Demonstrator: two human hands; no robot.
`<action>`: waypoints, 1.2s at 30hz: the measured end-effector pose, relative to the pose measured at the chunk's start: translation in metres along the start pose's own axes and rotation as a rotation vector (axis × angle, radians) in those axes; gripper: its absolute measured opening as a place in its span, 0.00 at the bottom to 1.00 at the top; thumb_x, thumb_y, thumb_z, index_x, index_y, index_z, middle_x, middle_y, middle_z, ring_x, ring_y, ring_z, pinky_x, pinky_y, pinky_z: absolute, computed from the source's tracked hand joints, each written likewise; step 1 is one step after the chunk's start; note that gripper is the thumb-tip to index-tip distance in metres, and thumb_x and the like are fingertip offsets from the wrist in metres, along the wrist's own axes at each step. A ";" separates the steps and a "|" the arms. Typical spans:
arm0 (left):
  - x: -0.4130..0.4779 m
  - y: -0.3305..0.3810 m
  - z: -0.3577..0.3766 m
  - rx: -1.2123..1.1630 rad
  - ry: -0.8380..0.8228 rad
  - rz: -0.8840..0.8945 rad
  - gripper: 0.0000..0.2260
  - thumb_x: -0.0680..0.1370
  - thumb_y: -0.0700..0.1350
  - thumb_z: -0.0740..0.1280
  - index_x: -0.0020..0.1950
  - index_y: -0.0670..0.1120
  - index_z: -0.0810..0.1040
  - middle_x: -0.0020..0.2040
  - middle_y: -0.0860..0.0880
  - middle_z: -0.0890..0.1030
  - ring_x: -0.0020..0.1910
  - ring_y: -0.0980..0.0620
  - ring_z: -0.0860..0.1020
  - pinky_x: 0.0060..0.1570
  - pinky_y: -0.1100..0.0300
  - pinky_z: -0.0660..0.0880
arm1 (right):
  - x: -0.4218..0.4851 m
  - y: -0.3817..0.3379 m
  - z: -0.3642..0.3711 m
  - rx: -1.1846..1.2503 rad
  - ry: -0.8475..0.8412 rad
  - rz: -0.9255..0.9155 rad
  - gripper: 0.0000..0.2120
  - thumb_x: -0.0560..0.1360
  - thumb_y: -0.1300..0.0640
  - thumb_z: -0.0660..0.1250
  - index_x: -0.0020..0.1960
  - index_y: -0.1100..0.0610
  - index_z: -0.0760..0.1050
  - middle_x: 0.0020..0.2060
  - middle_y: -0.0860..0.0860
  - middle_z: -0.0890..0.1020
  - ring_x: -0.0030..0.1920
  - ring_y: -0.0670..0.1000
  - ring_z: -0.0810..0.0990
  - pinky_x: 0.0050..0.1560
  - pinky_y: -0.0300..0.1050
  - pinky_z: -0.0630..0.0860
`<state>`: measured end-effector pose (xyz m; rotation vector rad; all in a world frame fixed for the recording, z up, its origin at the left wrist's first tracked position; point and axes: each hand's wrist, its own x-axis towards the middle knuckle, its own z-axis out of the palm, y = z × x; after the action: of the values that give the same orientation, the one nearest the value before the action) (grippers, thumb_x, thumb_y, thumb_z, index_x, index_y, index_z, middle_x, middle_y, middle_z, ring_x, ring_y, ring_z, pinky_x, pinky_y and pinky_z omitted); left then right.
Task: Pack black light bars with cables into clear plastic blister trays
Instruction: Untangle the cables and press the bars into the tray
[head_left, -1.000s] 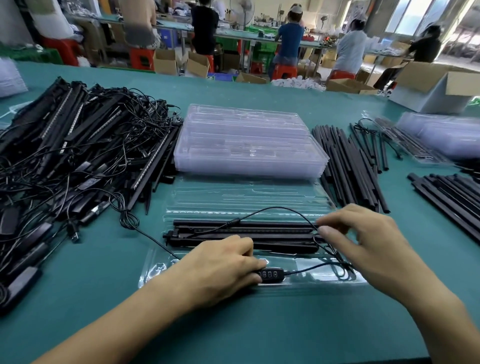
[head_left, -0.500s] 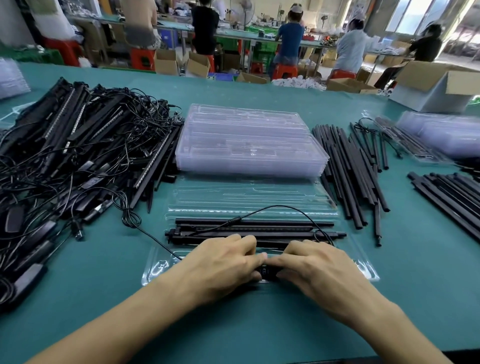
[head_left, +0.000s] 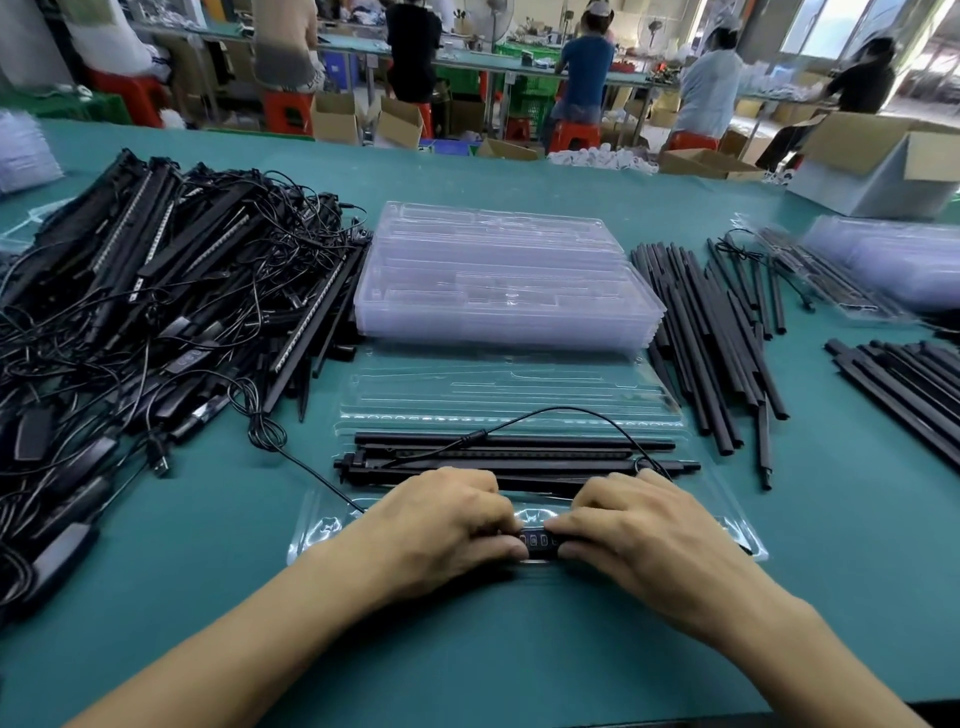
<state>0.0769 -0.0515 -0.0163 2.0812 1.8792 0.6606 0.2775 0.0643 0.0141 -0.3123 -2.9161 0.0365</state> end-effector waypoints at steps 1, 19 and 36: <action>-0.001 0.001 0.000 0.015 -0.010 0.006 0.13 0.79 0.57 0.66 0.54 0.51 0.83 0.45 0.52 0.75 0.45 0.53 0.74 0.47 0.57 0.72 | 0.001 0.001 0.000 0.024 -0.008 -0.001 0.06 0.71 0.50 0.76 0.48 0.47 0.84 0.39 0.44 0.80 0.38 0.50 0.80 0.36 0.44 0.73; -0.034 -0.008 0.001 0.260 0.185 0.194 0.14 0.78 0.61 0.64 0.44 0.53 0.82 0.39 0.55 0.76 0.35 0.55 0.74 0.32 0.62 0.72 | -0.021 0.036 0.008 0.375 -0.075 0.304 0.08 0.73 0.57 0.73 0.45 0.44 0.82 0.39 0.36 0.82 0.44 0.38 0.79 0.45 0.35 0.74; -0.021 -0.009 -0.011 0.324 0.245 0.071 0.21 0.75 0.66 0.61 0.35 0.54 0.82 0.34 0.58 0.77 0.36 0.55 0.76 0.35 0.59 0.73 | -0.030 0.073 -0.013 0.299 0.039 0.630 0.16 0.73 0.55 0.73 0.59 0.46 0.78 0.42 0.44 0.76 0.36 0.43 0.74 0.40 0.32 0.68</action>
<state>0.0624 -0.0721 -0.0140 2.3669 2.1790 0.6928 0.3237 0.1296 0.0177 -1.1337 -2.5954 0.5430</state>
